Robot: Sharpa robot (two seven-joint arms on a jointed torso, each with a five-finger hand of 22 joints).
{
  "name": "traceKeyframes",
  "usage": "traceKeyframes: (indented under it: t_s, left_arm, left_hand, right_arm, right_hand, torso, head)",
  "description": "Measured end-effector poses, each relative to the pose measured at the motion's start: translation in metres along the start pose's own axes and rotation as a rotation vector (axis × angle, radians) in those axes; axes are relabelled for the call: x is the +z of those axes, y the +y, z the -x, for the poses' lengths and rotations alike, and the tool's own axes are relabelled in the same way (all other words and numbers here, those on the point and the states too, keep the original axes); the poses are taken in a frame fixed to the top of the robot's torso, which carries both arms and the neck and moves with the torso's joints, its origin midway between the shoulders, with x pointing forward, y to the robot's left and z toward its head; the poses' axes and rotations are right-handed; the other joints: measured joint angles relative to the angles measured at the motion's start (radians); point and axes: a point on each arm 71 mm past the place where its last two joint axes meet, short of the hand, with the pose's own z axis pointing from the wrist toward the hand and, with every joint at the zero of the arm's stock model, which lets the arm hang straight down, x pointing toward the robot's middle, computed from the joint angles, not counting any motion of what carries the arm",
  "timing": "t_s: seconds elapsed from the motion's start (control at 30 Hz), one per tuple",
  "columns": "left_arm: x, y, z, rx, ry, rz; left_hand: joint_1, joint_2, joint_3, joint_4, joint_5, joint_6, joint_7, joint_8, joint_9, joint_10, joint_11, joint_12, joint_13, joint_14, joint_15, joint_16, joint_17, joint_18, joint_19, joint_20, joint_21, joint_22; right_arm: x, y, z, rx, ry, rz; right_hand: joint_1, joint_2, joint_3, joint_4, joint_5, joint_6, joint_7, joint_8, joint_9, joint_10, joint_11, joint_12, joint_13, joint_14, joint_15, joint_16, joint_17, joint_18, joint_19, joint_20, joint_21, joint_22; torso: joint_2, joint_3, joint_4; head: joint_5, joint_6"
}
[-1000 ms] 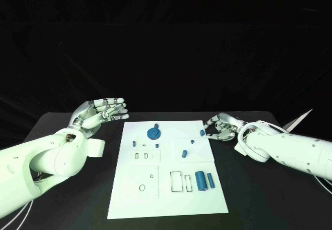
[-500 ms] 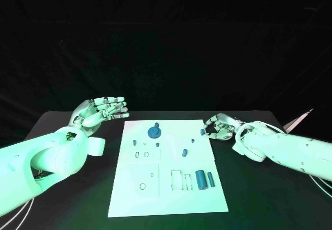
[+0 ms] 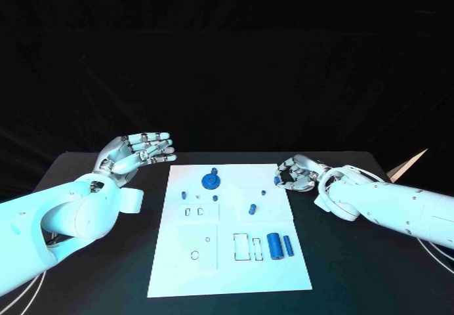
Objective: Assemble the parts on the task board
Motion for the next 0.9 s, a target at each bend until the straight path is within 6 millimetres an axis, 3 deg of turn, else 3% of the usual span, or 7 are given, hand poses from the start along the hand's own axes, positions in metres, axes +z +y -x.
traceKeyframes:
  t_s: [0.43,0.63,0.67,0.7,0.73,0.87,0.9]
  left_arm:
    - [-0.0001,0.0001,0.0003,0.0,0.001,0.002]
    - [-0.0002,0.0001,0.0004,0.001,0.001,0.002]
    - [-0.0002,0.0001,0.0005,0.001,0.001,0.002]
    - [-0.0002,0.0001,0.0005,0.001,0.001,0.002]
    - [-0.0002,0.0001,0.0006,0.001,0.0,0.002]
    - [-0.0003,0.0001,0.0008,0.002,0.0,0.002]
    - [-0.0003,0.0001,0.0008,0.002,0.0,0.002]
  left_hand:
    - [0.0,0.0,0.0,0.0,0.0,0.0,0.0,0.0,0.0,0.0,0.0,0.0,0.0,0.0,0.0,0.0,0.0,0.0,0.0,0.0,0.0,0.0]
    - [0.0,0.0,0.0,0.0,0.0,0.0,0.0,0.0,0.0,0.0,0.0,0.0,0.0,0.0,0.0,0.0,0.003,0.0,-0.006,0.006,0.0,0.0]
    - [0.0,0.0,0.0,0.0,0.0,0.0,0.0,0.0,0.0,0.0,0.0,0.0,0.0,0.0,0.0,0.0,0.003,0.0,-0.007,0.007,0.0,0.0]
    - [0.0,0.0,0.0,0.0,0.0,0.0,0.0,0.0,0.0,0.0,0.0,0.0,0.0,0.0,0.0,-0.001,0.003,0.0,-0.007,0.007,0.0,0.0]
    - [0.0,0.0,0.0,0.0,0.0,0.0,0.0,0.0,0.0,0.0,0.0,0.0,0.0,0.0,0.0,-0.011,0.003,0.0,-0.007,0.007,0.0,0.0]
    - [0.0,0.0,0.0,0.0,0.0,0.0,0.0,0.0,0.0,0.0,0.0,0.0,0.0,0.0,0.0,-0.011,0.003,0.0,-0.007,0.007,0.0,0.0]
    - [0.0,0.0,0.0,0.0,0.0,0.0,0.0,0.0,0.0,0.0,0.0,0.0,0.0,0.0,0.0,-0.011,0.003,0.0,-0.007,0.007,0.0,0.0]
  right_arm:
    - [0.0033,0.0028,-0.0024,0.001,0.004,0.004]
    - [0.0041,0.003,-0.003,0.001,0.009,0.002]
    - [0.0043,0.0029,-0.0031,0.002,0.011,0.001]
    - [0.0043,0.0028,-0.0032,0.002,0.011,0.001]
    - [0.0043,0.0027,-0.0032,0.002,0.012,0.0]
    - [0.0044,0.0027,-0.0037,0.002,0.017,-0.001]
    - [0.0045,0.0028,-0.0038,0.002,0.018,-0.001]
  right_hand:
    - [0.0,0.0,0.012,-0.012,0.0,0.014,-0.003,0.0,0.0,0.0,0.0,0.0,0.0,0.0,0.0,0.0,0.0,0.0,0.0,0.0,0.0,0.0]
    - [0.0,0.0,0.038,-0.038,0.0,0.041,-0.016,0.0,0.001,0.0,0.0,0.005,0.0,0.0,-0.001,0.0,0.0,0.0,0.0,0.0,0.001,0.0]
    - [0.0,0.0,0.039,-0.038,0.0,0.044,-0.019,0.001,0.001,0.005,-0.006,0.005,0.0,-0.009,-0.009,0.0,0.0,0.0,0.0,0.0,0.001,0.0]
    - [-0.002,0.002,0.039,-0.038,0.0,0.045,-0.02,0.002,0.001,0.005,-0.006,0.005,0.0,-0.009,-0.009,0.0,0.0,0.0,0.0,0.0,0.001,0.0]
    - [-0.022,0.022,0.044,-0.043,0.0,0.048,-0.023,0.003,0.001,0.005,-0.006,0.005,0.0,-0.009,-0.009,0.0,0.0,0.0,0.0,0.0,0.001,0.0]
    - [-0.01,0.04,0.058,-0.058,0.0,0.072,-0.029,0.003,0.003,0.011,-0.011,0.005,0.0,-0.009,-0.01,0.0,0.0,0.0,0.0,-0.001,0.001,0.0]
    - [-0.011,0.04,0.058,-0.058,0.0,0.075,-0.032,0.011,0.003,0.018,-0.018,0.005,0.0,0.0,-0.019,0.0,0.0,0.0,0.0,-0.001,0.001,0.0]
  torso:
    - [-0.001,0.0001,-0.0007]
    - [-0.001,0.0,-0.0007]
    - [-0.001,0.0,-0.0007]
    - [-0.001,0.0,-0.0007]
    - [-0.001,0.0,-0.0007]
    - [-0.001,0.0,-0.0004]
    - [-0.001,0.0,-0.0005]
  head:
    - [0.001,-0.001]
    - [0.001,-0.003]
    - [0.0,-0.003]
    - [0.0,-0.003]
    - [0.0,-0.003]
    - [0.0,-0.004]
    - [0.0,-0.004]
